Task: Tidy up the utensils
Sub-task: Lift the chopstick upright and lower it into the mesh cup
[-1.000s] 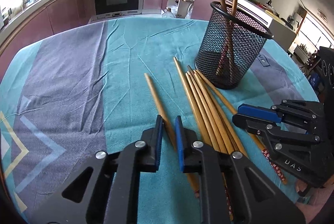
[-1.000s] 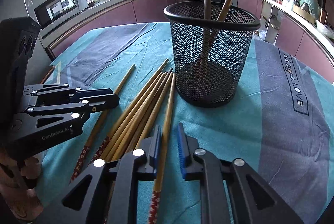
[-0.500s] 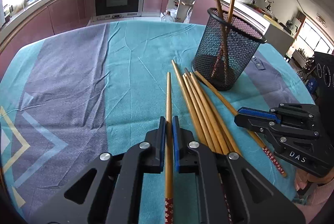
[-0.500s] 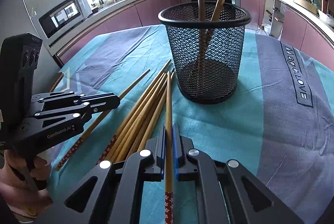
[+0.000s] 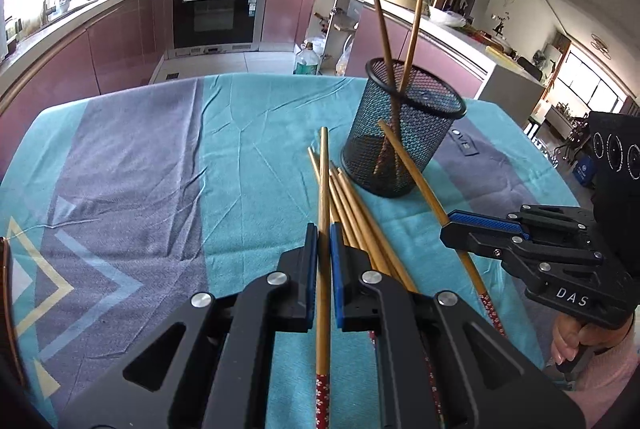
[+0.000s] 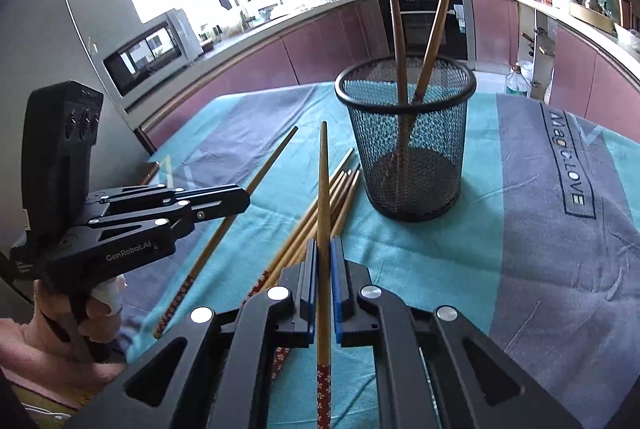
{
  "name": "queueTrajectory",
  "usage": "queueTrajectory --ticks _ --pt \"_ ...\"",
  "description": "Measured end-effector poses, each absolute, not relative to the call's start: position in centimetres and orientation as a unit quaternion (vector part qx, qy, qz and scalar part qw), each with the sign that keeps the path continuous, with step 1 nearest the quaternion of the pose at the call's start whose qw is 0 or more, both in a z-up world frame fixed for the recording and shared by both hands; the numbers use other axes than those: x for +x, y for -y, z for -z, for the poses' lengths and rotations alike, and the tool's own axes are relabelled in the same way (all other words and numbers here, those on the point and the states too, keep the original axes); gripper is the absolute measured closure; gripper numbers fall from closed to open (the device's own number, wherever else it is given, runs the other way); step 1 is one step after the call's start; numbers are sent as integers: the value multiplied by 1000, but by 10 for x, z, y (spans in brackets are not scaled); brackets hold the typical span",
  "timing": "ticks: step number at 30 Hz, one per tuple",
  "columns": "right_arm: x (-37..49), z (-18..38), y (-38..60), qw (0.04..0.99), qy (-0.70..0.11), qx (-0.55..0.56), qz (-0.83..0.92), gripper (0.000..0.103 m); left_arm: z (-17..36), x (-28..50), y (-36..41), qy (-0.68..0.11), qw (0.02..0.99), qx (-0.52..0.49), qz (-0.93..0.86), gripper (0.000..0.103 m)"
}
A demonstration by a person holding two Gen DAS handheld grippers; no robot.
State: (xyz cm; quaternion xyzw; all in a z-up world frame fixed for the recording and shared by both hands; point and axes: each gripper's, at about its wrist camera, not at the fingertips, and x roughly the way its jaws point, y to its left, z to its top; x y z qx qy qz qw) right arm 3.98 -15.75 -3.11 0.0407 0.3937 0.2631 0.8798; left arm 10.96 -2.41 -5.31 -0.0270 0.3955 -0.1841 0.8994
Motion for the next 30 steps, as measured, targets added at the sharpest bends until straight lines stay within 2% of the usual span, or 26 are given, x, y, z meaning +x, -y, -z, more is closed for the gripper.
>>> queueTrajectory --ticks 30 --pt "29 -31 189 907 -297 85 -284 98 -28 81 0 -309 902 -99 283 96"
